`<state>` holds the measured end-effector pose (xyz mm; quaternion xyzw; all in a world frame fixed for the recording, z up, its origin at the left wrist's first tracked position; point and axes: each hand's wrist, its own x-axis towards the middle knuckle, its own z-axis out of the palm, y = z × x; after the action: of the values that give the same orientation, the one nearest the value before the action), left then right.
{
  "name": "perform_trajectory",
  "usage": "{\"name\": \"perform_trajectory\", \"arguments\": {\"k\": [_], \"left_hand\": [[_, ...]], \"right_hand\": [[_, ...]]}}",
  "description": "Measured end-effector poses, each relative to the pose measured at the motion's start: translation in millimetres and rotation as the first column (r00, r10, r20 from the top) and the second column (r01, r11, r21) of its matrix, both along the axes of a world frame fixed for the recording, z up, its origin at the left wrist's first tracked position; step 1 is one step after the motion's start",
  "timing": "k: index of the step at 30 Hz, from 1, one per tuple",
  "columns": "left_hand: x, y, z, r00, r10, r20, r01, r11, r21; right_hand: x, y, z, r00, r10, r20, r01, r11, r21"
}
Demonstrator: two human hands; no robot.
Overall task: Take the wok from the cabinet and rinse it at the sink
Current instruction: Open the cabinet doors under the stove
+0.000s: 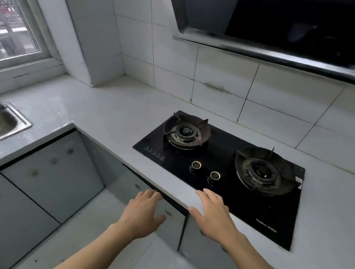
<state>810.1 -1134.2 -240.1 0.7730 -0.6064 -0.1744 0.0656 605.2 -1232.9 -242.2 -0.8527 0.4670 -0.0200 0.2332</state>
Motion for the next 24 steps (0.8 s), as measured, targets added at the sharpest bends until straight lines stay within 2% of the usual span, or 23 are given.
{"name": "perform_trajectory", "arguments": {"k": [6,13,17,20,22,24], "left_hand": [[18,-34,-29,0.995,-0.047,-0.088,0.049,0.999,0.023],[31,-58,-77,0.955,-0.028,-0.294,0.038,0.999,0.027],[41,-65,-87,0.899,0.109,-0.424,-0.094,0.994,0.057],[50,-71,-100,0.871,0.175,-0.459,-0.136,0.984,0.117],[52,-73,-107,0.812,0.261,-0.522,-0.189,0.964,0.187],[52,-75,-116,0.71,0.368,-0.601,-0.259,0.929,0.264]], "right_hand": [[11,-14,-17,0.994,-0.079,-0.08,0.082,0.996,0.04],[37,-25,-38,0.98,-0.085,-0.18,0.095,0.994,0.048],[48,-33,-49,0.977,-0.054,-0.206,0.072,0.994,0.08],[59,-44,-61,0.975,-0.008,-0.224,0.033,0.994,0.107],[64,-50,-71,0.97,0.019,-0.244,0.012,0.992,0.124],[67,-54,-81,0.966,0.057,-0.253,-0.019,0.989,0.149]]}}
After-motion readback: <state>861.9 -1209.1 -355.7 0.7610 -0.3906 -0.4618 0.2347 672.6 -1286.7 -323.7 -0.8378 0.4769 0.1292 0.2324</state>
